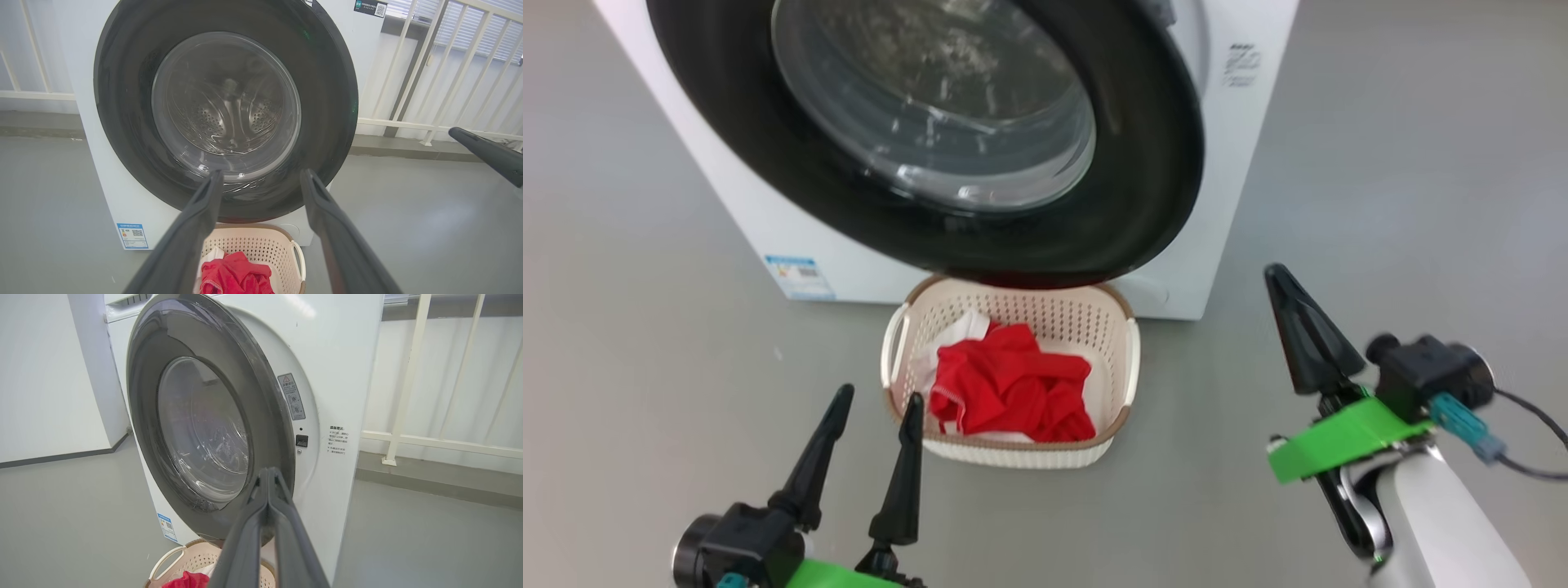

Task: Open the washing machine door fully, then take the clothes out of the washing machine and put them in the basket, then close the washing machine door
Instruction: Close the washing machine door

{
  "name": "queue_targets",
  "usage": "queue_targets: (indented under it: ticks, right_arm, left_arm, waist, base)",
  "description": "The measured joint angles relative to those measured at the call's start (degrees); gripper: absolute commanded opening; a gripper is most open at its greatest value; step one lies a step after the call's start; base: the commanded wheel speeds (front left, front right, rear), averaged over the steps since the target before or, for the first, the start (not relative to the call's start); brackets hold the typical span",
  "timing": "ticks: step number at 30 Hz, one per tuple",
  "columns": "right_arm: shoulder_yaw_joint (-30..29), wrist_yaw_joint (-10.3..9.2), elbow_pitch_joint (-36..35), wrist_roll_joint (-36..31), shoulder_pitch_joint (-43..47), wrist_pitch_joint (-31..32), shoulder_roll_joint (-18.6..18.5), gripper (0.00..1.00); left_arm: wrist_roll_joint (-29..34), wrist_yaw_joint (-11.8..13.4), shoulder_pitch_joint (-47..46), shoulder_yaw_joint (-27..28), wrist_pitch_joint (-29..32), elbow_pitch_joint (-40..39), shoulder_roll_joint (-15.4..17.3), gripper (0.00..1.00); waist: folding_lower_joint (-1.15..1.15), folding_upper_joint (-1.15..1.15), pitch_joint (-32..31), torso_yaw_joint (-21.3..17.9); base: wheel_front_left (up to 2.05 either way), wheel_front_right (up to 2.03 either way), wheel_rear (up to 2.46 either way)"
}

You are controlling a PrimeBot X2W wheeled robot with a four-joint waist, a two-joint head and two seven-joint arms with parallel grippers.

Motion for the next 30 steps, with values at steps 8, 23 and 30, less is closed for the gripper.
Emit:
queue_targets:
  ticks: [8,23,30]
  right_arm:
    - [3.1,0.00,5.0,-0.7,-9.6,0.0,-0.2,0.00]
    - [6.0,0.00,15.6,1.9,-26.1,-0.5,-0.6,0.00]
    - [5.2,0.00,18.9,1.8,-31.2,-0.5,-1.5,0.00]
  left_arm:
    - [0.0,-0.1,-1.9,-0.3,-0.1,-0.1,-0.9,1.00]
    - [0.0,-2.2,-5.9,-1.0,-0.7,0.7,-2.9,1.00]
    - [0.0,-3.7,-8.0,-1.3,-1.2,1.9,-4.2,1.00]
  waist:
    - [0.00,0.00,4.3,2.0]
    - [0.00,0.00,10.7,4.9]
    - [0.00,0.00,13.3,6.9]
  base:
    - [0.00,0.00,0.00]
    - [0.00,0.00,0.00]
    - [0.00,0.00,0.00]
